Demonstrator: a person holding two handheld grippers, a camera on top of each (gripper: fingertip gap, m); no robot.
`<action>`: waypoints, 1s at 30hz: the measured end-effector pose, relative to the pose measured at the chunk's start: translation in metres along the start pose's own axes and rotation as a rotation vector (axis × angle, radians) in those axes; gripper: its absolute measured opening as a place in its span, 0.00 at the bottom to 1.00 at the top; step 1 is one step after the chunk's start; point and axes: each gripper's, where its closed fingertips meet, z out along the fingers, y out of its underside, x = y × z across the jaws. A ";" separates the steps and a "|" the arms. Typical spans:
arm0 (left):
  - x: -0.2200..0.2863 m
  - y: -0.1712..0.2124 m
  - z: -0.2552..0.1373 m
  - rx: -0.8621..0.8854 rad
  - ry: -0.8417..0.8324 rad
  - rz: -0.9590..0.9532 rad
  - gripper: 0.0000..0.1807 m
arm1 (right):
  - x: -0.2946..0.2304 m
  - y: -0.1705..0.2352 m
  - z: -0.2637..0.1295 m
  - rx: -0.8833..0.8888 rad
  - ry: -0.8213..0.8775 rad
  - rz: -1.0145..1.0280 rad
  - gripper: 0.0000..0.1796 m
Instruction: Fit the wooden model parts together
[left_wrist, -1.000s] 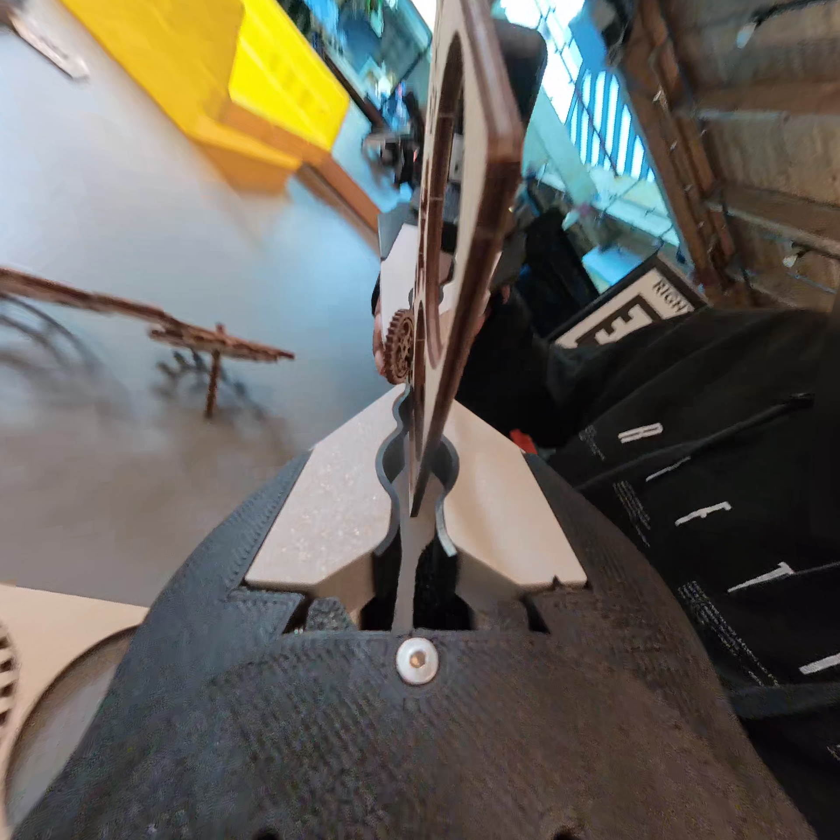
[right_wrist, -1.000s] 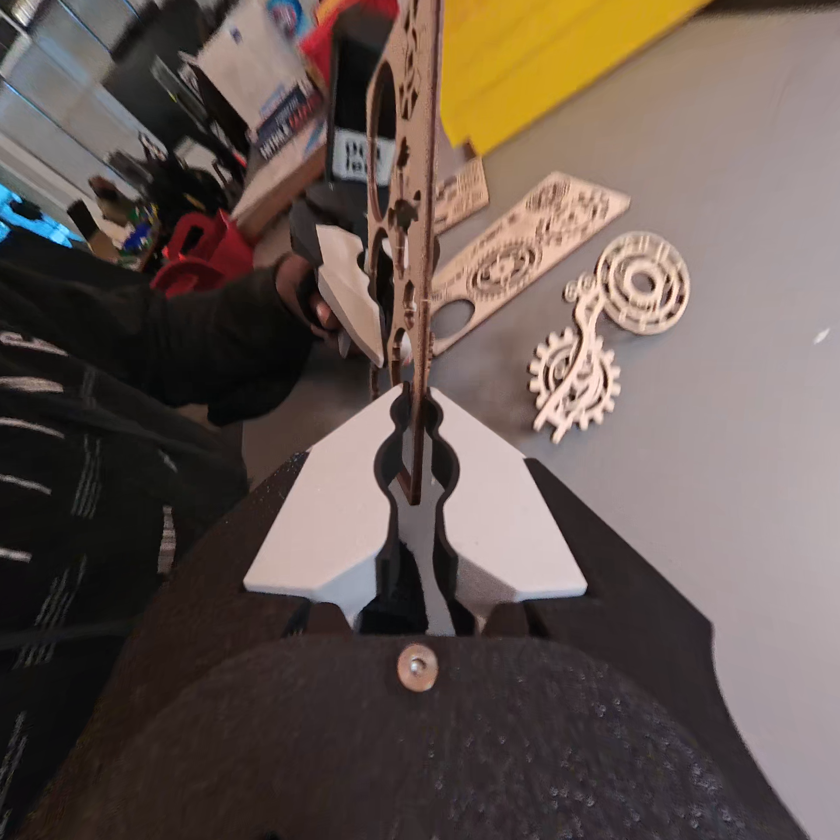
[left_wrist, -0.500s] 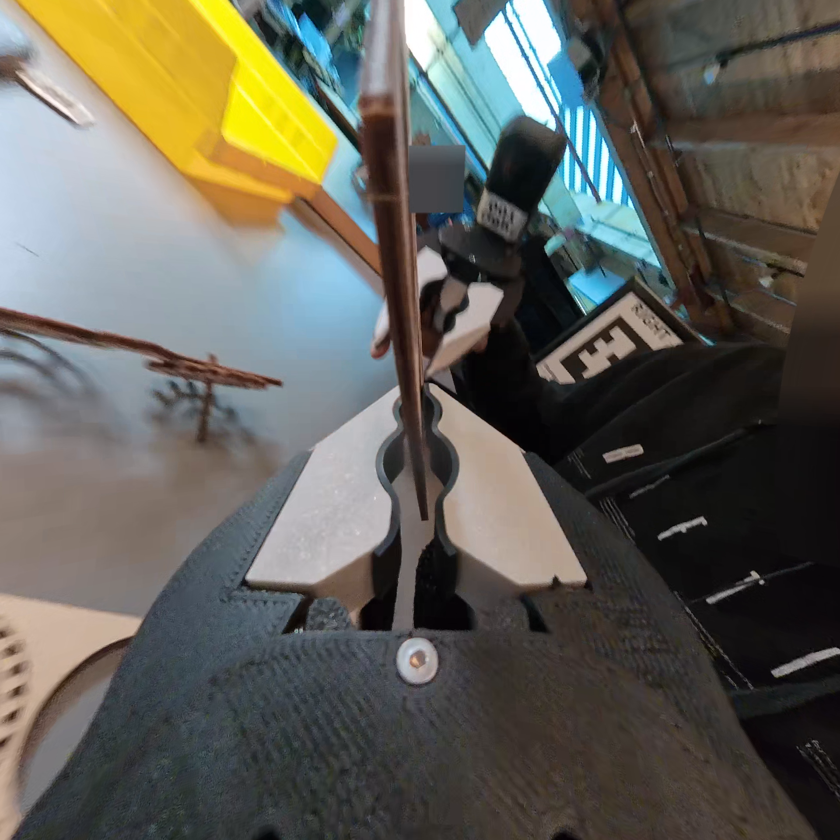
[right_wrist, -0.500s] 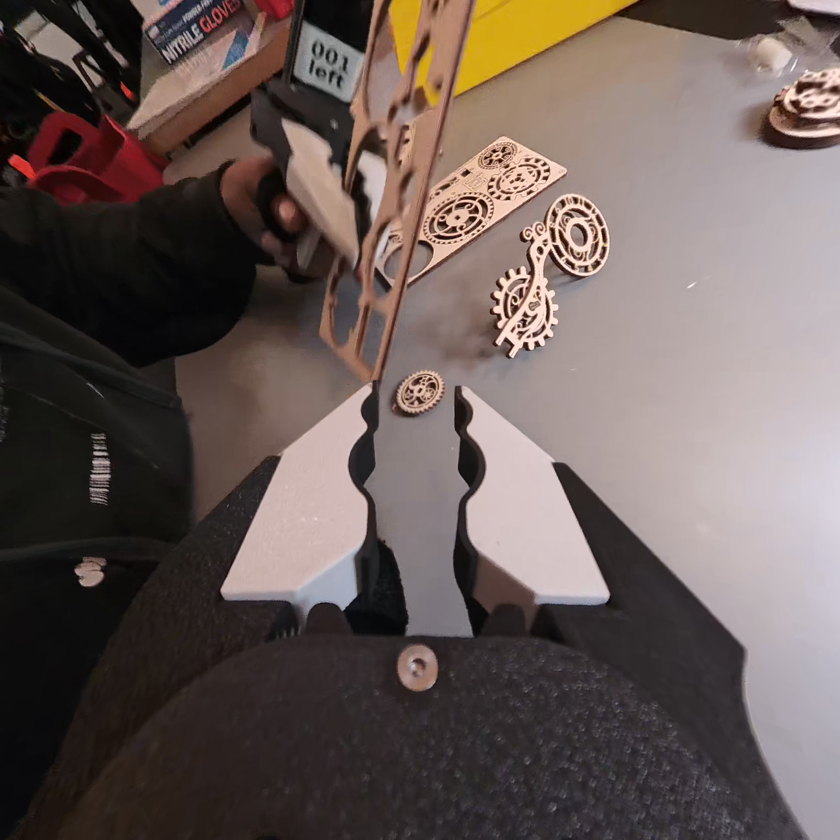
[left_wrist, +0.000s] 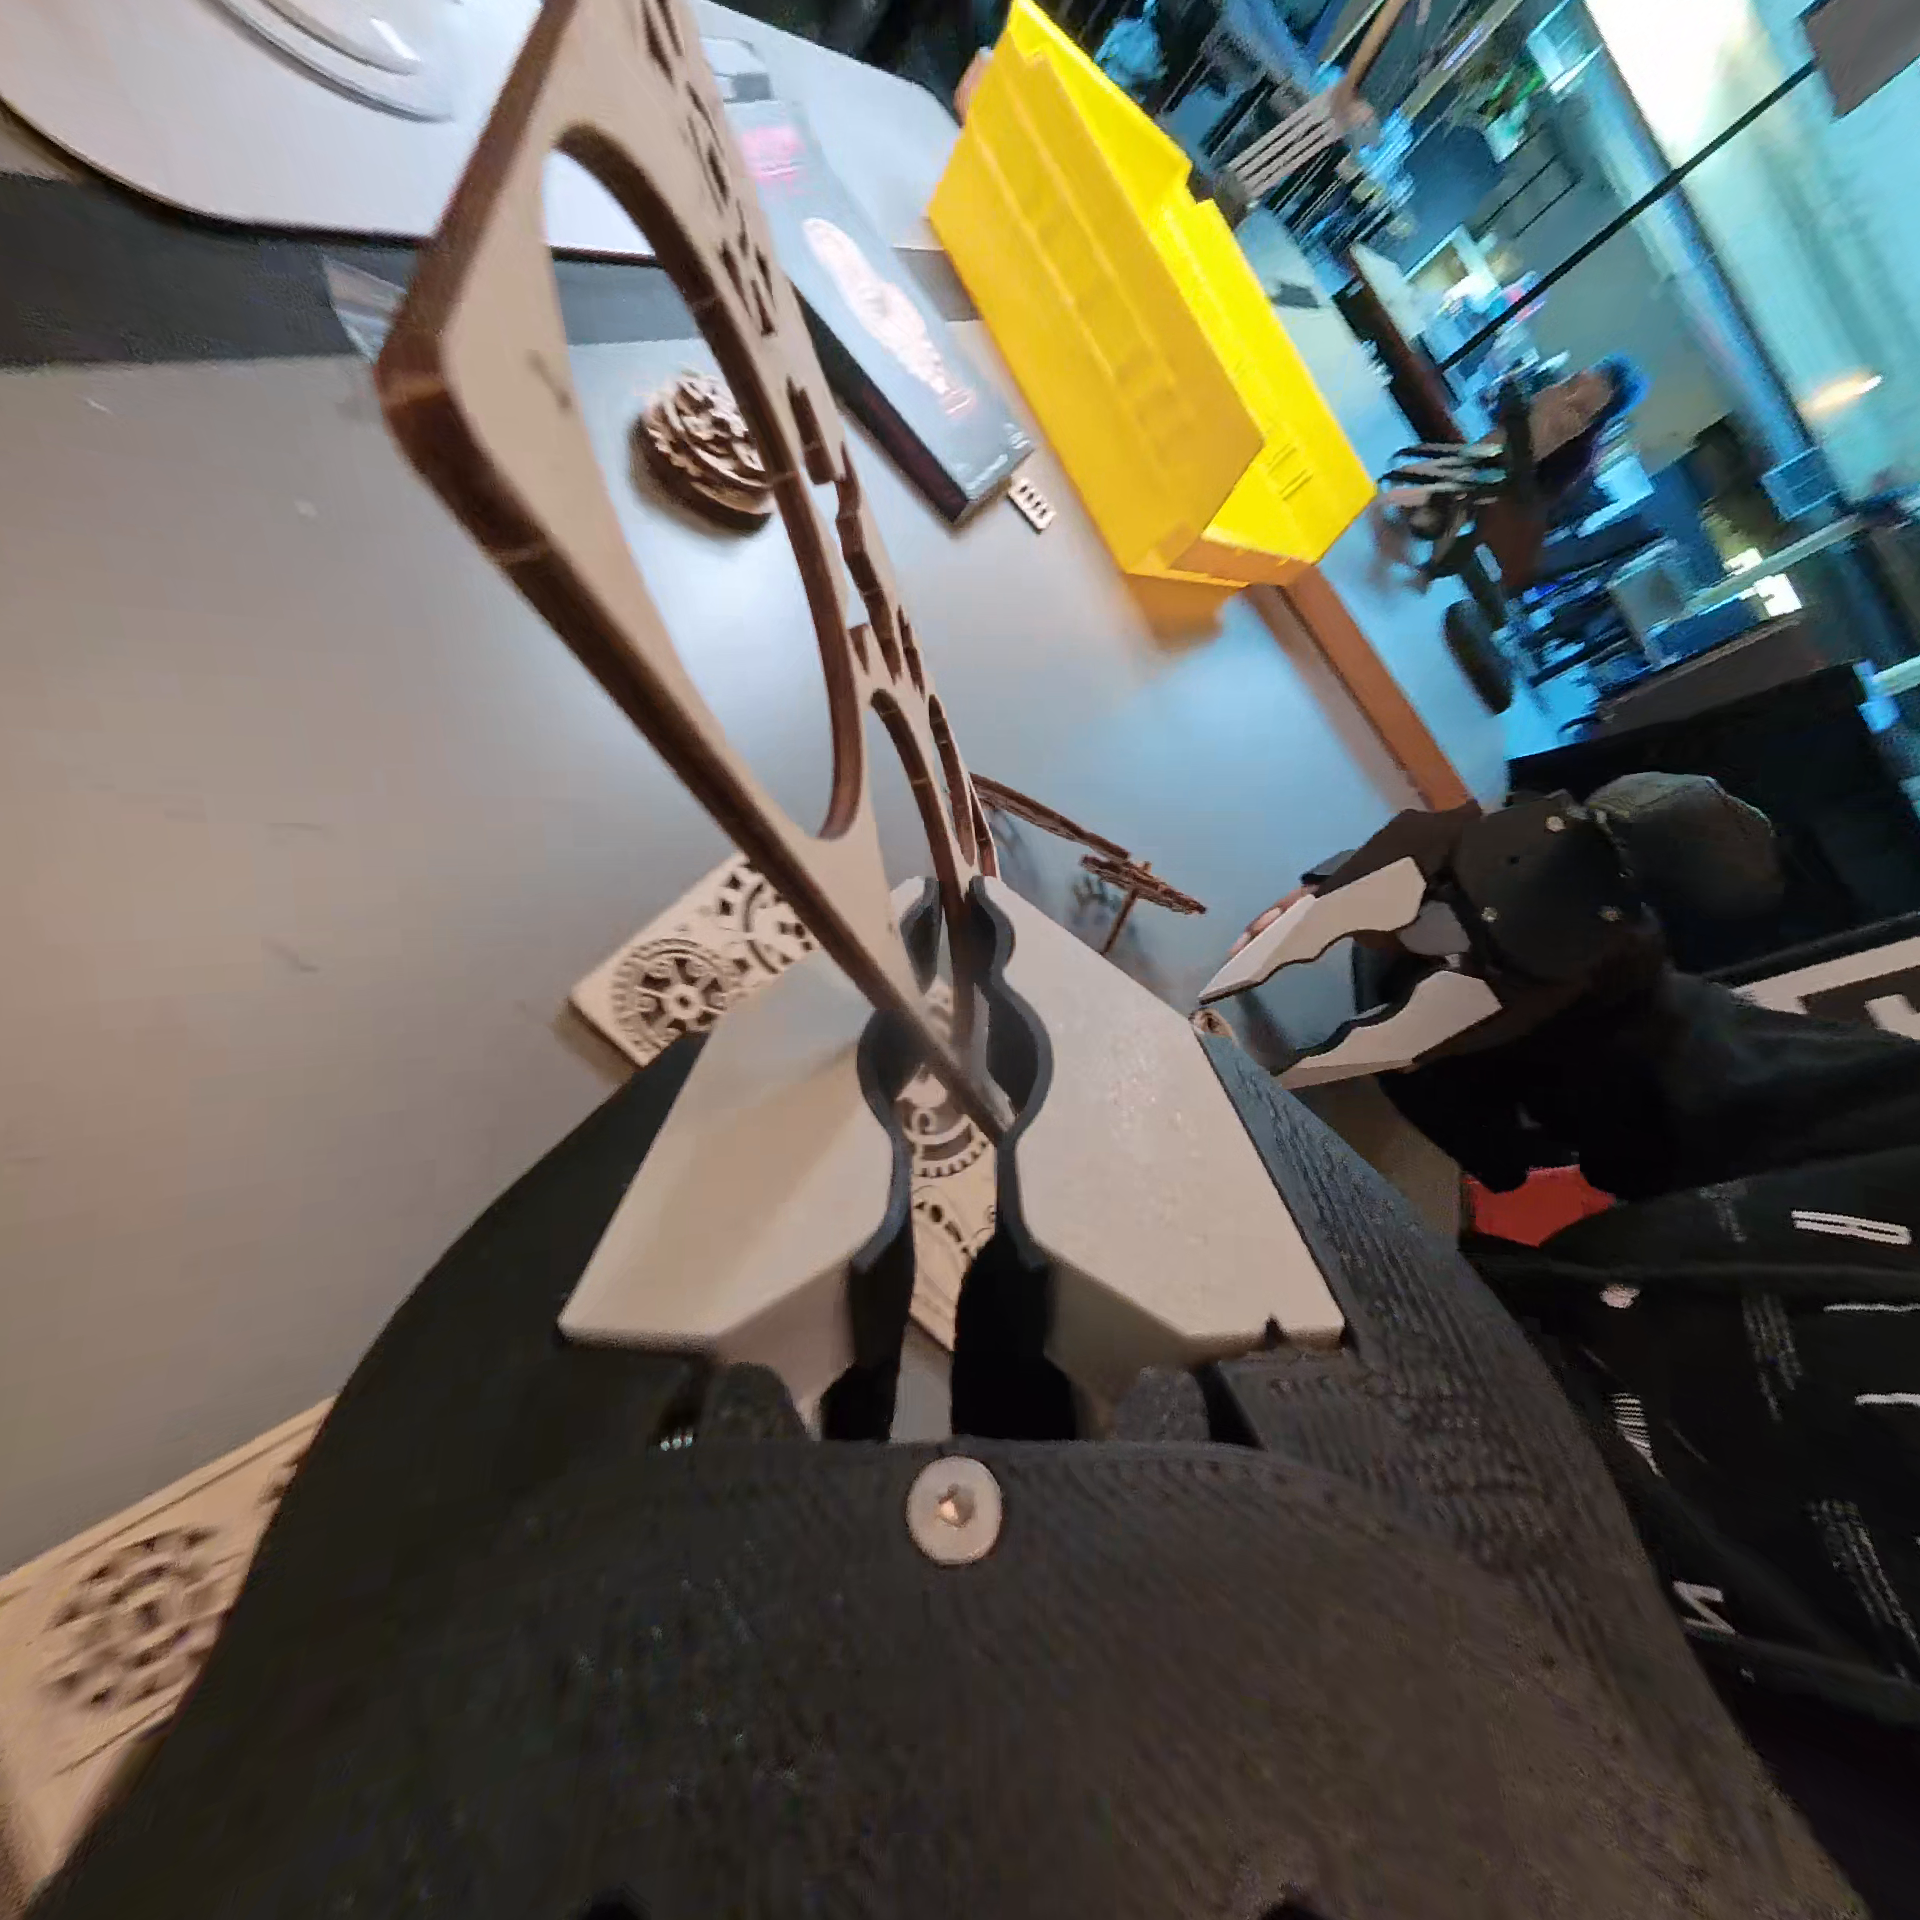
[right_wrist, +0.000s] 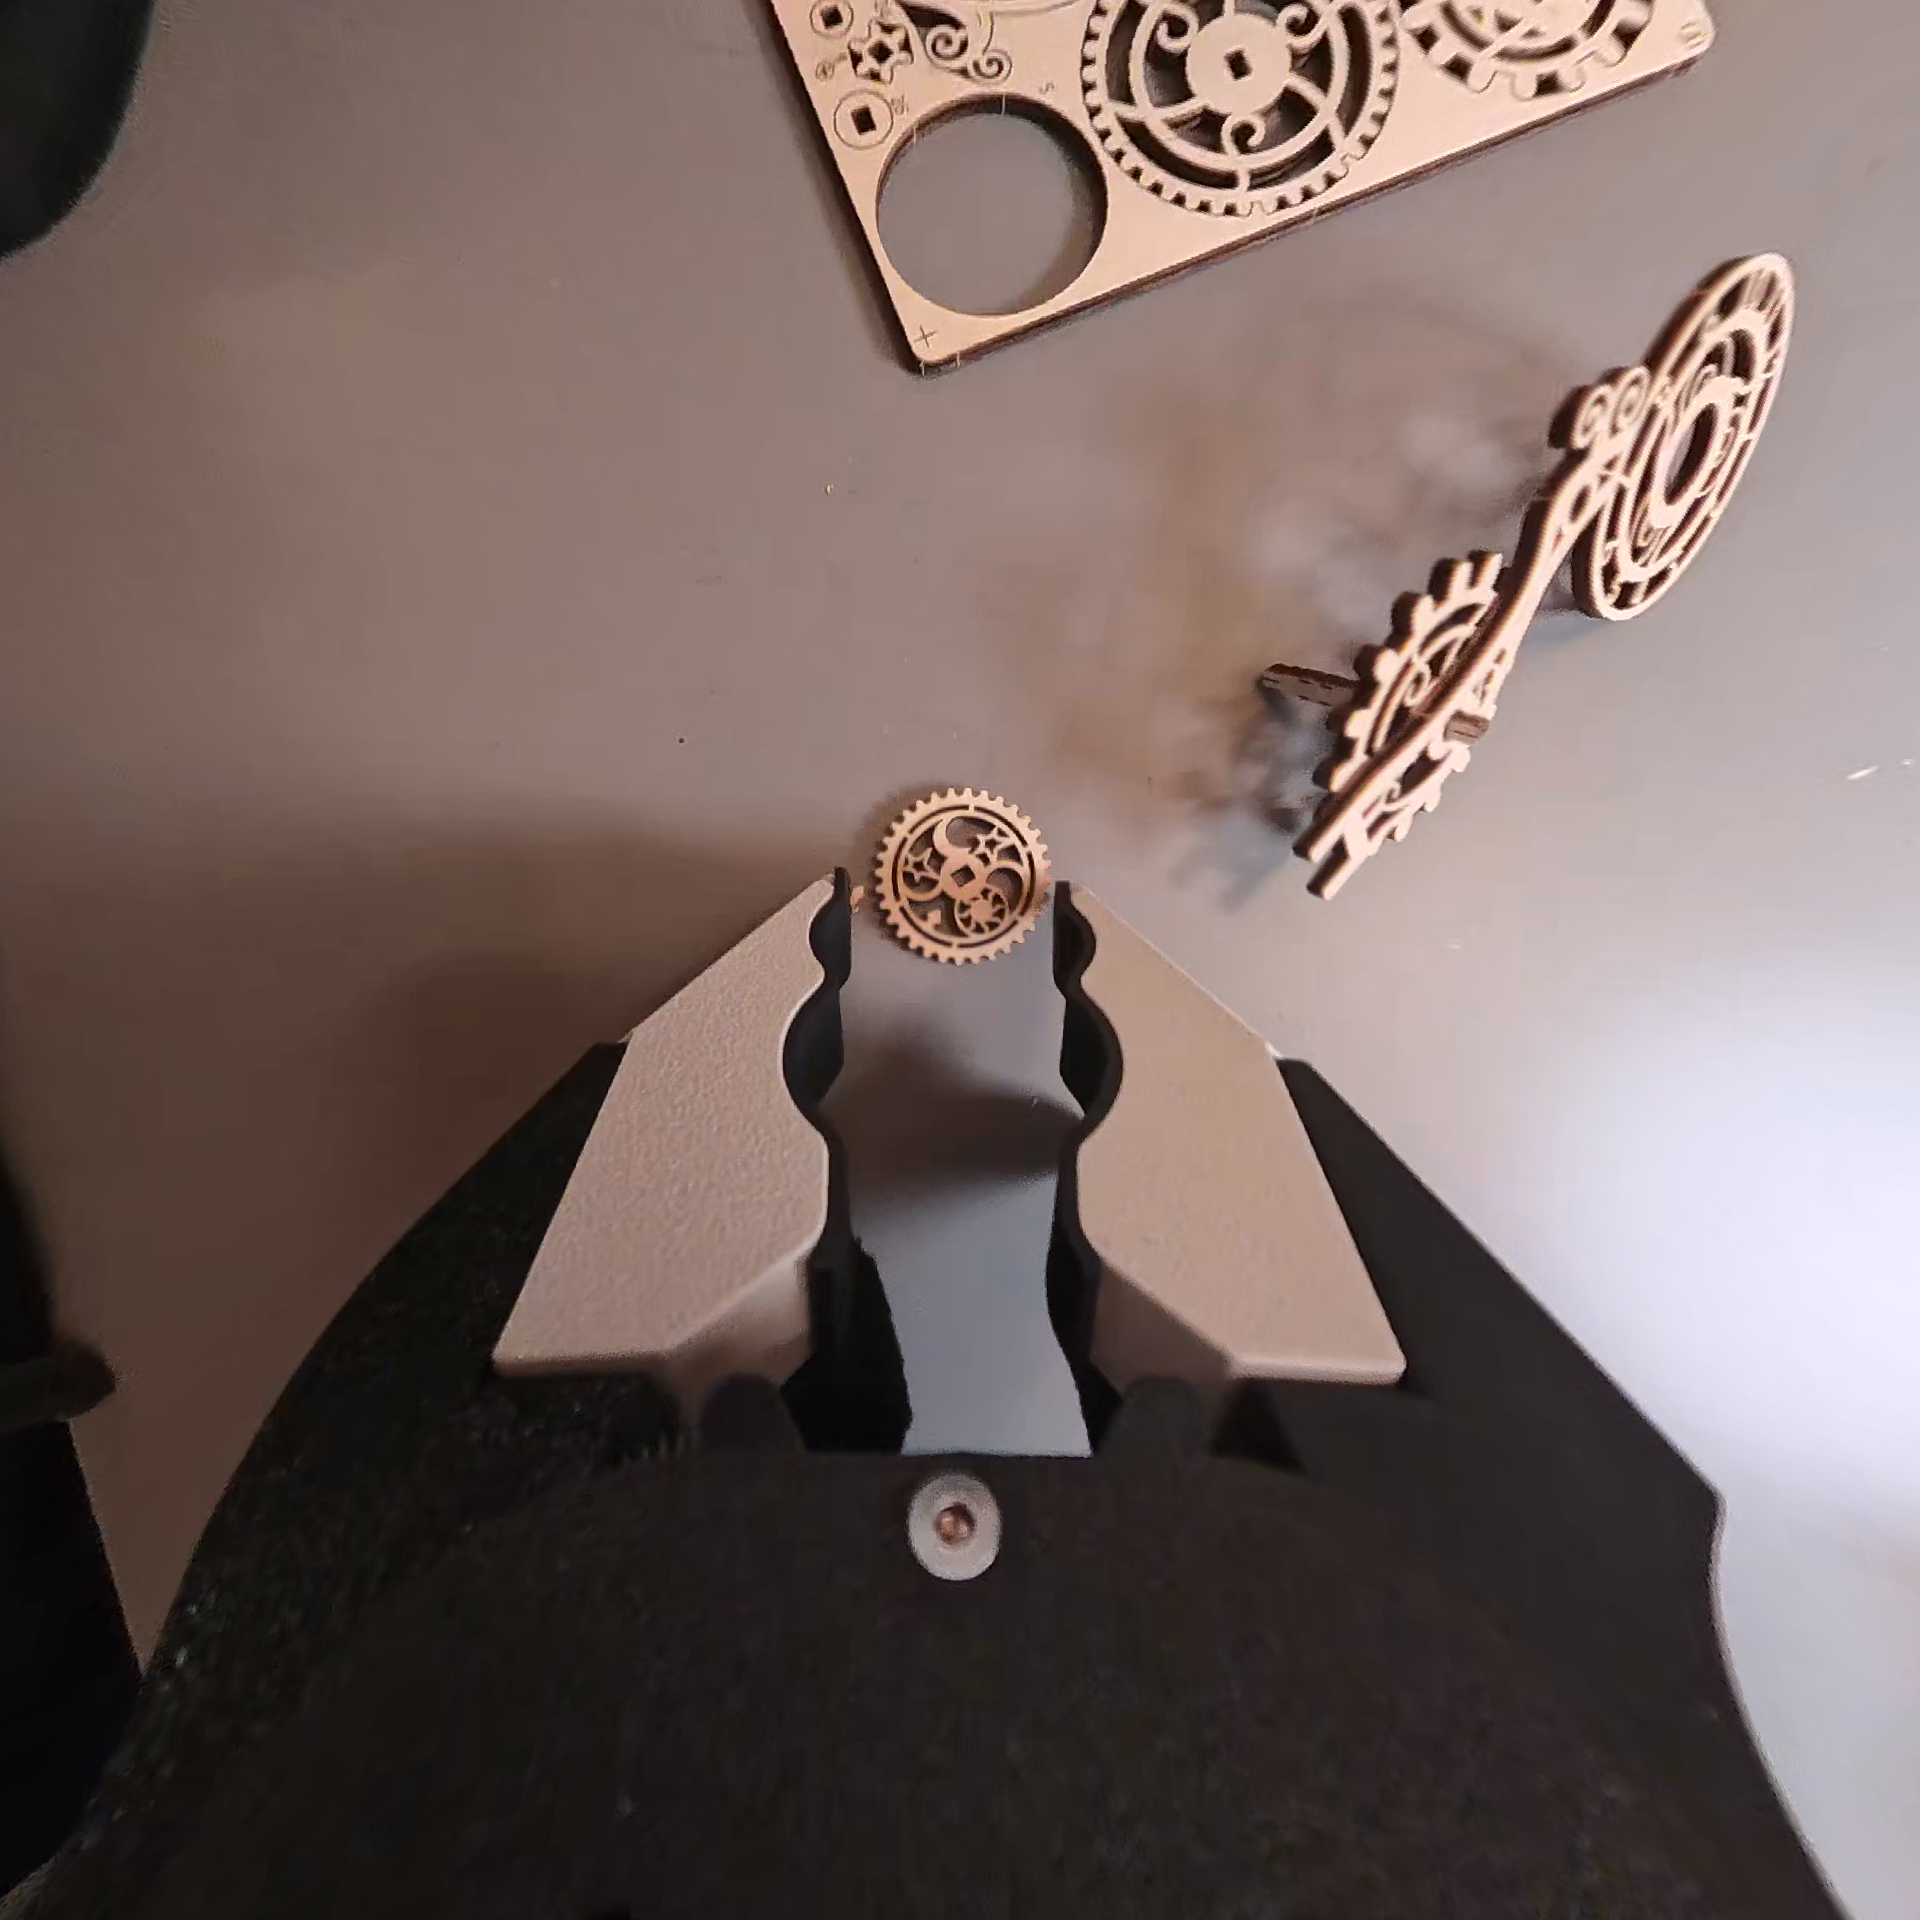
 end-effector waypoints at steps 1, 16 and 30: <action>-0.004 -0.006 -0.004 -0.027 -0.018 0.009 0.02 | 0.001 0.000 0.002 -0.012 0.006 0.001 0.20; -0.077 -0.021 0.031 -0.742 -0.213 0.032 0.04 | 0.004 -0.001 -0.009 0.058 -0.016 0.045 0.18; -0.096 -0.071 0.018 -0.665 -0.514 0.367 0.28 | 0.016 -0.002 -0.025 0.209 -0.067 0.126 0.18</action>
